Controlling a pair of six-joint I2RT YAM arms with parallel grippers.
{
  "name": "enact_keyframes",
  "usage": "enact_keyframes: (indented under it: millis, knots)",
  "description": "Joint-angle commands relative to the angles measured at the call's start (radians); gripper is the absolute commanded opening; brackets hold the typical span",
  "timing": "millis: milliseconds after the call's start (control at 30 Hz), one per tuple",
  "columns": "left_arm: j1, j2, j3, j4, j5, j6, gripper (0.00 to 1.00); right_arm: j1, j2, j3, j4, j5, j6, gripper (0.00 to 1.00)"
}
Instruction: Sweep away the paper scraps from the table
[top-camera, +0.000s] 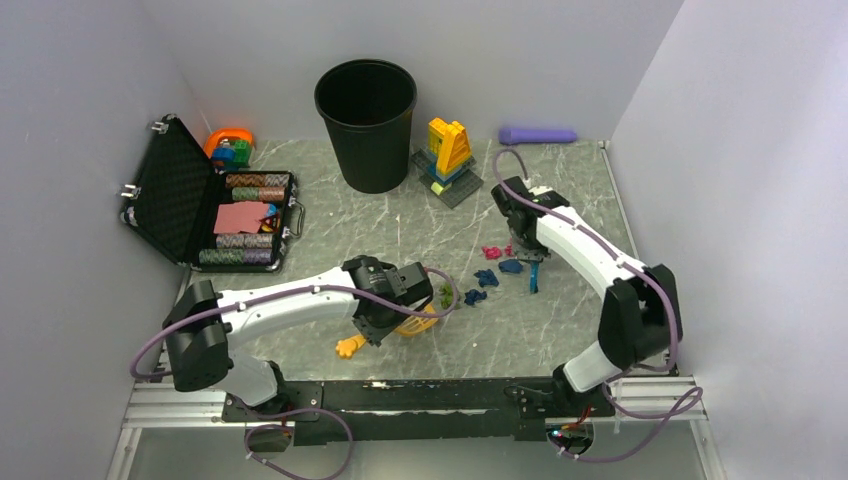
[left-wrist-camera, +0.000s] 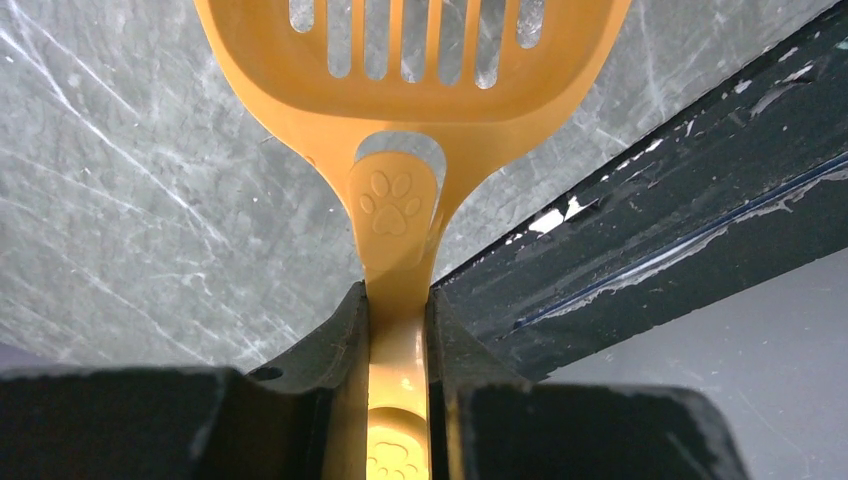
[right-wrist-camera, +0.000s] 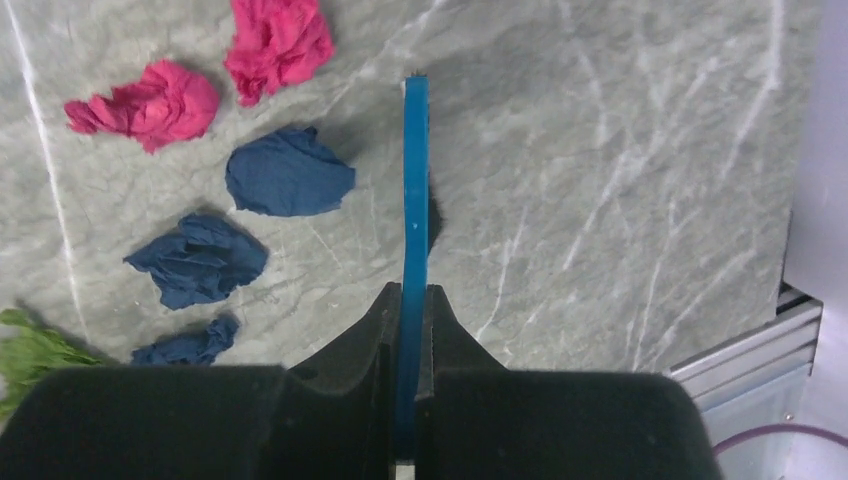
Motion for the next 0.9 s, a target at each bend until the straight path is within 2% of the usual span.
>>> enact_keyframes:
  millis: [0,100,300,400,667,867]
  knots:
    - [-0.012,0.023,0.071,-0.103,-0.028,0.017,0.00,-0.001,0.049,-0.034,0.128,-0.126,-0.149,0.00]
    - [-0.013,0.036,0.078,-0.105,0.006,0.029,0.00,0.029,0.099,-0.005,0.170,-0.264,-0.239,0.00]
    - [-0.012,0.110,0.076,-0.098,0.012,0.032,0.00,0.213,0.202,0.122,0.100,-0.177,-0.263,0.00]
    - [-0.013,0.144,0.079,-0.087,0.009,0.031,0.00,0.246,0.191,0.143,0.075,-0.179,-0.258,0.00]
    - [-0.012,0.194,0.130,-0.081,-0.006,0.027,0.00,0.201,0.057,0.182,0.008,-0.074,-0.223,0.00]
    - [-0.012,0.223,0.194,-0.088,-0.012,0.029,0.00,0.076,0.002,0.154,0.067,-0.031,-0.202,0.00]
